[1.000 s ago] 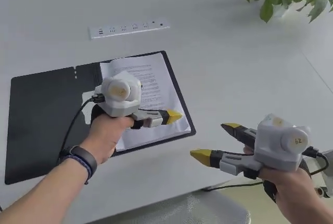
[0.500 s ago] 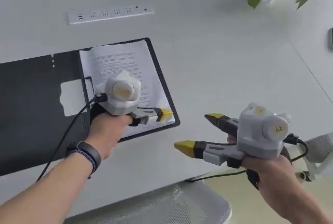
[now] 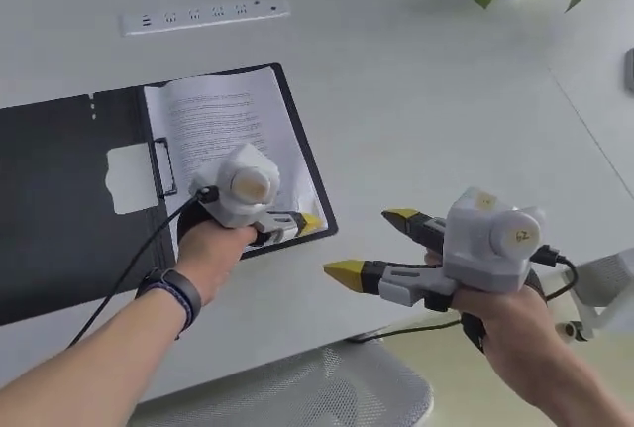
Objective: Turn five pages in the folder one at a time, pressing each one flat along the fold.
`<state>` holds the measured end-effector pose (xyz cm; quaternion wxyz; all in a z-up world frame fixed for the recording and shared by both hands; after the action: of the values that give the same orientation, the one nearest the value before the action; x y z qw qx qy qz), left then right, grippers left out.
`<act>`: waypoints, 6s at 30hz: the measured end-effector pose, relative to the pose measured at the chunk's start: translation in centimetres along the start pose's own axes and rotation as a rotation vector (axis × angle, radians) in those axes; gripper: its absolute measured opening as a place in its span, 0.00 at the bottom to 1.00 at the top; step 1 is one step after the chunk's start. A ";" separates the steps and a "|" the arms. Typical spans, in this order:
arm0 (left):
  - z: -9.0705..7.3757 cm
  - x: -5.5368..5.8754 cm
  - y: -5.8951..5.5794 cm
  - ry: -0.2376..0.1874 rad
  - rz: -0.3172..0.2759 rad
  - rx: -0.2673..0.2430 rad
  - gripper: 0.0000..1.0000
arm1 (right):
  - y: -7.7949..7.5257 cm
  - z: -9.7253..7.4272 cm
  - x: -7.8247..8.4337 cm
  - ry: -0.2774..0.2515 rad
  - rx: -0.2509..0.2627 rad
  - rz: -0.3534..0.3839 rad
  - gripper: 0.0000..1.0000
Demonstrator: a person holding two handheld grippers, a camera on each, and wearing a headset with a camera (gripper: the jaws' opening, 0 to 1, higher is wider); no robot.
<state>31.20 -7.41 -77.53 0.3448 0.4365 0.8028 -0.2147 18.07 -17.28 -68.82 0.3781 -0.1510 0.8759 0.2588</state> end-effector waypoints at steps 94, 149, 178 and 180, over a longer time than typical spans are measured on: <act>-0.8 1.0 -1.0 -0.070 -0.035 -0.033 0.54 | -5.1 13.1 -3.5 -0.074 -0.173 0.304 0.46; -9.2 2.0 1.5 -0.107 -0.156 -0.025 0.81 | -2.0 12.0 -6.0 -0.166 -0.162 0.469 0.00; -20.2 8.0 7.2 -0.151 -0.233 -0.186 0.86 | 8.3 15.7 -9.8 -0.144 -0.397 0.360 0.00; -21.1 8.5 7.6 -0.151 -0.232 -0.199 0.86 | 8.7 16.0 -9.9 -0.142 -0.403 0.359 0.00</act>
<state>26.72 14.92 -70.01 0.4185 0.2871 0.8370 -0.2045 30.07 -0.35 -67.83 0.3491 -0.0470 0.7908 0.5005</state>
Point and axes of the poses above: the centre of the closed fingertips' face, and the gripper's own axes: z roughly forward along the fingers, y roughly to its left, x roughly out of its underside, the point moved 5 cm from there along -z, roughly backward along the fingers, and after that the axes turned 2 degrees about y, right-handed, at the moved point
